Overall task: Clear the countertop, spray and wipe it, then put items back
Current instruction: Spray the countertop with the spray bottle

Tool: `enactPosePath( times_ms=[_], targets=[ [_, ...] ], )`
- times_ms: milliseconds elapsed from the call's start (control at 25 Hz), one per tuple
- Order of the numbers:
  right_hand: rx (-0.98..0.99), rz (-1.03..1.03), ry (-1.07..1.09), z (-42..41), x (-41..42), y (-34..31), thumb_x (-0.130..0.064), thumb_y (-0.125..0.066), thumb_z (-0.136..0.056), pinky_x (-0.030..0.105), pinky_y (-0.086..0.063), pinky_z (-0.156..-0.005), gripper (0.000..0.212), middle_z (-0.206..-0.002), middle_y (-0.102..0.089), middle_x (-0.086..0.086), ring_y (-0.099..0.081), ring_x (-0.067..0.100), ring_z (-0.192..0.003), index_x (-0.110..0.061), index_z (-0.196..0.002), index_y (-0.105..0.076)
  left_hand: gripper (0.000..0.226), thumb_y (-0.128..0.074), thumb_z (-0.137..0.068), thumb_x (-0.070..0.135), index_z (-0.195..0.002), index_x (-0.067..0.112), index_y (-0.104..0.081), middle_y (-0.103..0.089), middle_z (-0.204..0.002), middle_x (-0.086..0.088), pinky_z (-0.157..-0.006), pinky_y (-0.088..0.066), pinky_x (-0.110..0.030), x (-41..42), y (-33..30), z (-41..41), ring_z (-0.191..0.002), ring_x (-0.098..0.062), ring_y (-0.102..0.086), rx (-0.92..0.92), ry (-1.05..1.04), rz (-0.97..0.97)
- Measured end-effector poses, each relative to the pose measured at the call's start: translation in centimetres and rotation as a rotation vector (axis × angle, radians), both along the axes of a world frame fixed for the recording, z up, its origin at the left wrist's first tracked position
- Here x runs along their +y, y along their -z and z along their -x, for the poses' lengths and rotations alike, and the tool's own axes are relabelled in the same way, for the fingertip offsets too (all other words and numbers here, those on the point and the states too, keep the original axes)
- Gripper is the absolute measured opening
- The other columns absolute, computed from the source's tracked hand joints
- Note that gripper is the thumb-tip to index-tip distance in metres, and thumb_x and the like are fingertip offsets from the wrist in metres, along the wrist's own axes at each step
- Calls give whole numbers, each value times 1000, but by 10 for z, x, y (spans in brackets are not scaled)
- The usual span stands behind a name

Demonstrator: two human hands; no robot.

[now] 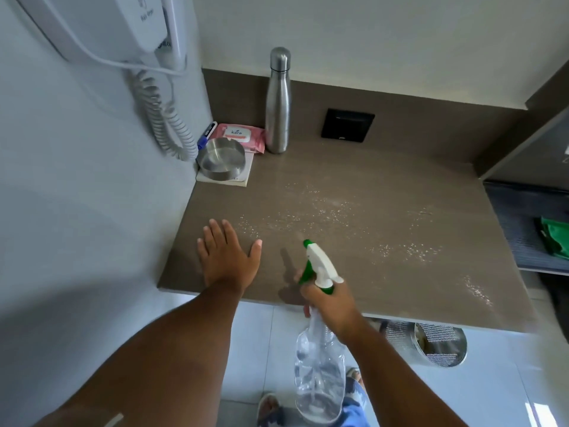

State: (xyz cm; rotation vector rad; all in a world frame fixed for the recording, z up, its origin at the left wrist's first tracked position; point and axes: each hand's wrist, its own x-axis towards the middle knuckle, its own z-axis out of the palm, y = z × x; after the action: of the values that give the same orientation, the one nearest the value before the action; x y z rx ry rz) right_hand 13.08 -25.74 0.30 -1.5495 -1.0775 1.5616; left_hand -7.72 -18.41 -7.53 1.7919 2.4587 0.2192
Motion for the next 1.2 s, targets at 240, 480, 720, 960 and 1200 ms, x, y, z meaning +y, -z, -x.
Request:
enactPosePath(
  times_ms=[240, 480, 720, 960, 1200],
  targets=[
    [-54, 35, 101, -13, -1, -2, -10, -68, -81, 33, -50, -50, 9, -63, -56, 7, -54, 17, -49, -9, -88, -64, 92, -24, -86, 72, -151, 7, -21, -20, -158, -22, -118, -13, -52, -1, 0, 0, -146, -37, -17, 3, -11, 18],
    [-144, -55, 317, -63, -1, -16, -20, -66, -75, 36, -53, -54, 11, -65, -60, 6, -57, 18, -57, -13, -83, -65, 95, -18, -85, 76, -151, 8, -18, -18, -159, -21, -118, -13, -51, 1, 3, 0, -147, -37, -16, 12, -7, 37],
    [-207, -31, 591, -119, -9, -20, -25, -67, -73, 47, -56, -63, 9, -69, -67, 7, -62, 27, -63, -18, -77, -64, 95, -24, -85, 75, -149, 4, -24, -25, -155, -25, -116, -17, -53, 1, 6, 1, -144, -39, -22, 12, 0, 16],
    [-359, 8, 769, -147, -38, -16, -30, -65, -77, 41, -56, -63, 11, -71, -66, 5, -61, 20, -66, -21, -78, -60, 96, -19, -84, 76, -146, 4, -27, -30, -152, -27, -113, -22, -55, 2, 10, 3, -140, -42, -28, 30, 8, 21],
    [-158, -24, 453, -117, -36, -25, -11, -64, -82, 35, -51, -52, 12, -66, -62, 9, -56, 20, -54, -1, -88, -63, 95, -23, -85, 75, -147, 3, -27, -28, -153, -27, -114, -21, -56, 2, 9, 4, -141, -42, -27, 11, 10, 24]
  ],
)
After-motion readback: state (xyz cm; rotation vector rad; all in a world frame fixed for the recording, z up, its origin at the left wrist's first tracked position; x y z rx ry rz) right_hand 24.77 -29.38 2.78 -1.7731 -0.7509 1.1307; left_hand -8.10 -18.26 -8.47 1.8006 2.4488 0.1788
